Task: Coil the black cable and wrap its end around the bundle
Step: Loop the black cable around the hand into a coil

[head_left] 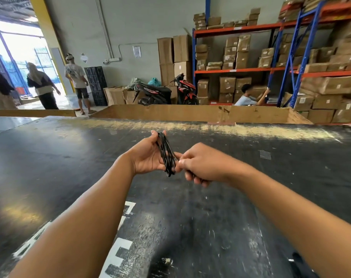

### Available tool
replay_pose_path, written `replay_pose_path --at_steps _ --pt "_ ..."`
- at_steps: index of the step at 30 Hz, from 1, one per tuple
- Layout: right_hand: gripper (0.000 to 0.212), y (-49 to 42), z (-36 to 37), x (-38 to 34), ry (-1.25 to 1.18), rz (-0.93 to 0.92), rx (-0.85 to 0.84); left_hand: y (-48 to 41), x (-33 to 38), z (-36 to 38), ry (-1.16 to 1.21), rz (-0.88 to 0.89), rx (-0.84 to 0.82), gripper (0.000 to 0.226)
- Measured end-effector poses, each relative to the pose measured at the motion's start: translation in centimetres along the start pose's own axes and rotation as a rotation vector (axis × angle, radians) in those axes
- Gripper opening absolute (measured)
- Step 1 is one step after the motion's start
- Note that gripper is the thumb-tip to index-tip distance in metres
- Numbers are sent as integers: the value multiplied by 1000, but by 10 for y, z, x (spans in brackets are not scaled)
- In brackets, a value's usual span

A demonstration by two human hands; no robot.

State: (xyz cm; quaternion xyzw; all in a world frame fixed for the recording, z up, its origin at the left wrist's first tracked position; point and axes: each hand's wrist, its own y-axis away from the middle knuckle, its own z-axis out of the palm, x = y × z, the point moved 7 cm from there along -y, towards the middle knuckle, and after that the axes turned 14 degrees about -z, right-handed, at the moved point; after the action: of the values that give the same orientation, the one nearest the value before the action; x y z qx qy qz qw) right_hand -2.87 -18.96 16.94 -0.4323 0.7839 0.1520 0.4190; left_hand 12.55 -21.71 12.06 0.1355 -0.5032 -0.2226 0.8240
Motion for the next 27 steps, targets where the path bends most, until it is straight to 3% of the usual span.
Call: replay_pose_path --at_steps 3,9,13,19,22,27 --pt "23 7 24 17 -125 30 -14 2 7 6 23 30 -36 61" --pt "29 19 66 71 -245 112 -63 9 12 16 21 62 -132 46" --pt "30 16 70 106 -260 169 -75 16 9 26 -8 56 -221 52" --pt "26 -5 33 133 -96 188 -5 23 -9 42 -101 -61 -451 55" --pt "19 -18 2 122 112 104 -20 25 -23 49 -145 -132 -534 54" --pt "29 -34 -47 102 438 71 -50 26 -44 56 -235 -200 -571 55"
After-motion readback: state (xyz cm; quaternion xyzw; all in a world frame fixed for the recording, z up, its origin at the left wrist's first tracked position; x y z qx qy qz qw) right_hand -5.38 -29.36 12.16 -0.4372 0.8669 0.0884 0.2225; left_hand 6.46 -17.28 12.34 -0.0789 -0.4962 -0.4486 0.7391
